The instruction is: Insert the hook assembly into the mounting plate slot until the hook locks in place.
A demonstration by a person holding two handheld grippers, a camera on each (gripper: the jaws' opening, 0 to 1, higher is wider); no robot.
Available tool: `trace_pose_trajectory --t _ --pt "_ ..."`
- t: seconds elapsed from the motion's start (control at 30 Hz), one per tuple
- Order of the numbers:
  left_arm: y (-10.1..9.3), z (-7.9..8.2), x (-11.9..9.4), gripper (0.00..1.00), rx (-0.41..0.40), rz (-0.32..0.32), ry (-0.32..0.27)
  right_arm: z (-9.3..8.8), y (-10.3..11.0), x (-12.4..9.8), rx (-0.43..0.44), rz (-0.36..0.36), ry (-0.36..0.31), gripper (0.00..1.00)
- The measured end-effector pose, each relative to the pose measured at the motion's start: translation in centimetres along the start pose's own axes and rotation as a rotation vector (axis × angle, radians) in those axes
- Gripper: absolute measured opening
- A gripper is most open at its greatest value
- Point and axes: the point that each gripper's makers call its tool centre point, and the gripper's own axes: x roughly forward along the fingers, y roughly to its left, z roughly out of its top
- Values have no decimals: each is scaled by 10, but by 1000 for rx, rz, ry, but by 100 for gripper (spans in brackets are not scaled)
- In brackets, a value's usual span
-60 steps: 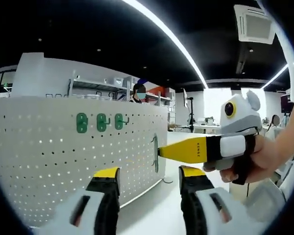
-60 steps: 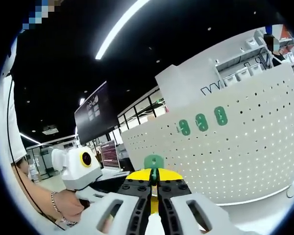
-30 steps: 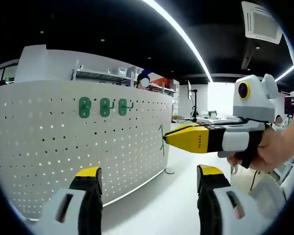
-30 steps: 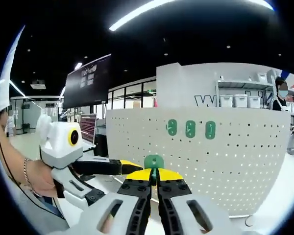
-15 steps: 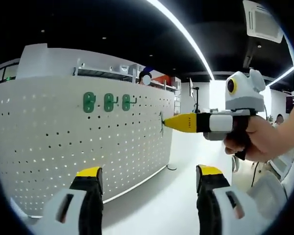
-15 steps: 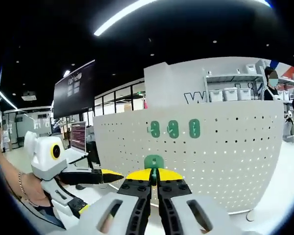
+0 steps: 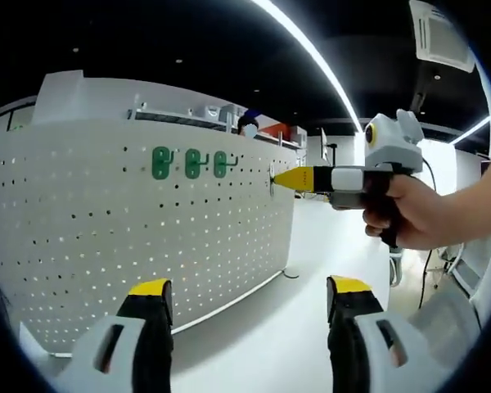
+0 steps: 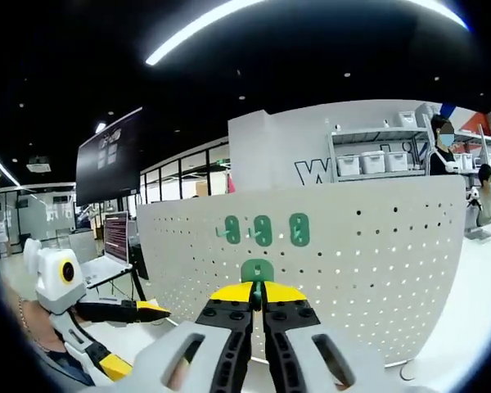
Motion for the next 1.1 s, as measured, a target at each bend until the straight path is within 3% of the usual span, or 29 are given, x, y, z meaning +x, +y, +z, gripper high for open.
trace_pose_trajectory --t 0.63,1.1 --pt "8 -11 -16 78 -14 29 10 20 -52 16 -6 -113 -47 0" --pt "16 -9 -23 78 -21 55 7 29 -68 31 -44 -147 -81 0"
